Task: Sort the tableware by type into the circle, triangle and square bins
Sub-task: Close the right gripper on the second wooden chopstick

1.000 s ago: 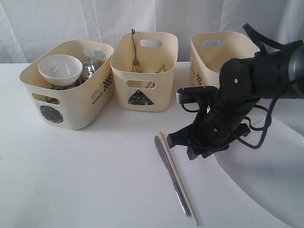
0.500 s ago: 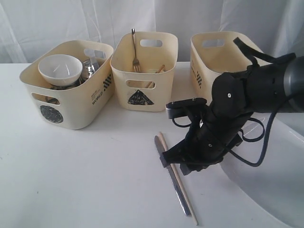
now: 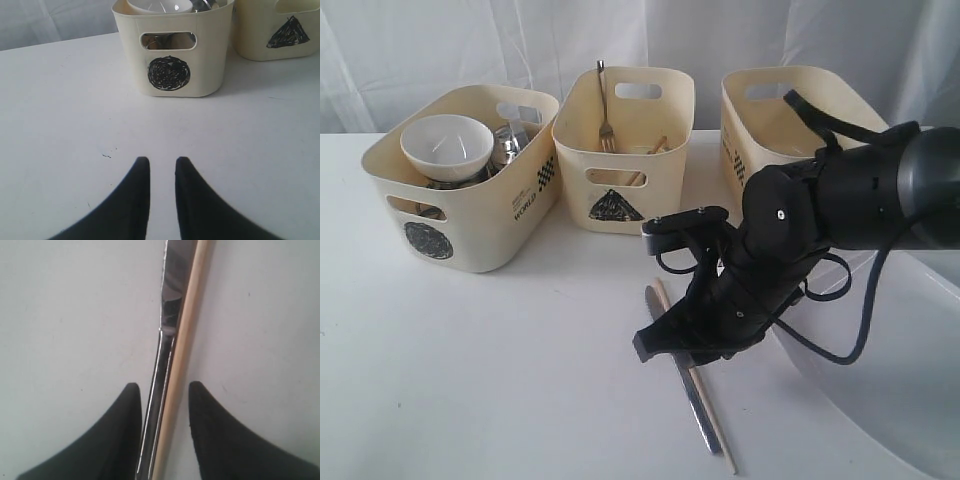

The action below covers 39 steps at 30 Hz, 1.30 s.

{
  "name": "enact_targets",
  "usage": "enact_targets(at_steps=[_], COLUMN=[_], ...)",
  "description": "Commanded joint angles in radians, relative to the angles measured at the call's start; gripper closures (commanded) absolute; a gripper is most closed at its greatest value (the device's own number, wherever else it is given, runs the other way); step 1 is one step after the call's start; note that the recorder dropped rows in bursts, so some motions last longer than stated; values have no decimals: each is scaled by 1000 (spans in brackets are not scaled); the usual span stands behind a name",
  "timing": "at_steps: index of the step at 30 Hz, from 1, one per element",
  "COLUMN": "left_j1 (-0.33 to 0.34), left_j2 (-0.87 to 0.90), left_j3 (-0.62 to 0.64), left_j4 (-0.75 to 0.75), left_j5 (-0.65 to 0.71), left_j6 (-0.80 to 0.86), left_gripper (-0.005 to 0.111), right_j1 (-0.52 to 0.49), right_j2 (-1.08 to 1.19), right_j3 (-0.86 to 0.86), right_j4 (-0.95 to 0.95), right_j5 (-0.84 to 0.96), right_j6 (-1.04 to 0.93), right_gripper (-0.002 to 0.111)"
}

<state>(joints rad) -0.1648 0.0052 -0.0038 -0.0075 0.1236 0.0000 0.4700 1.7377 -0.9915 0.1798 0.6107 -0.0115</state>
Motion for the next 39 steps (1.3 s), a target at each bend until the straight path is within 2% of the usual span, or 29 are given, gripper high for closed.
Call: enact_targets(at_steps=[1,39], left_j1=[3,3], left_j2=[-5,-5], left_j3=[4,4], left_j4=[-2,-2], left_j5=[4,4], left_j6=[-7,-7], left_gripper=[81,81], right_j1=[8,10], right_j2=[-2,92], right_j3=[5,5], right_j4=[-20,-107], right_j5=[-13,-101], right_j6=[-10,-12], right_gripper=[77,77])
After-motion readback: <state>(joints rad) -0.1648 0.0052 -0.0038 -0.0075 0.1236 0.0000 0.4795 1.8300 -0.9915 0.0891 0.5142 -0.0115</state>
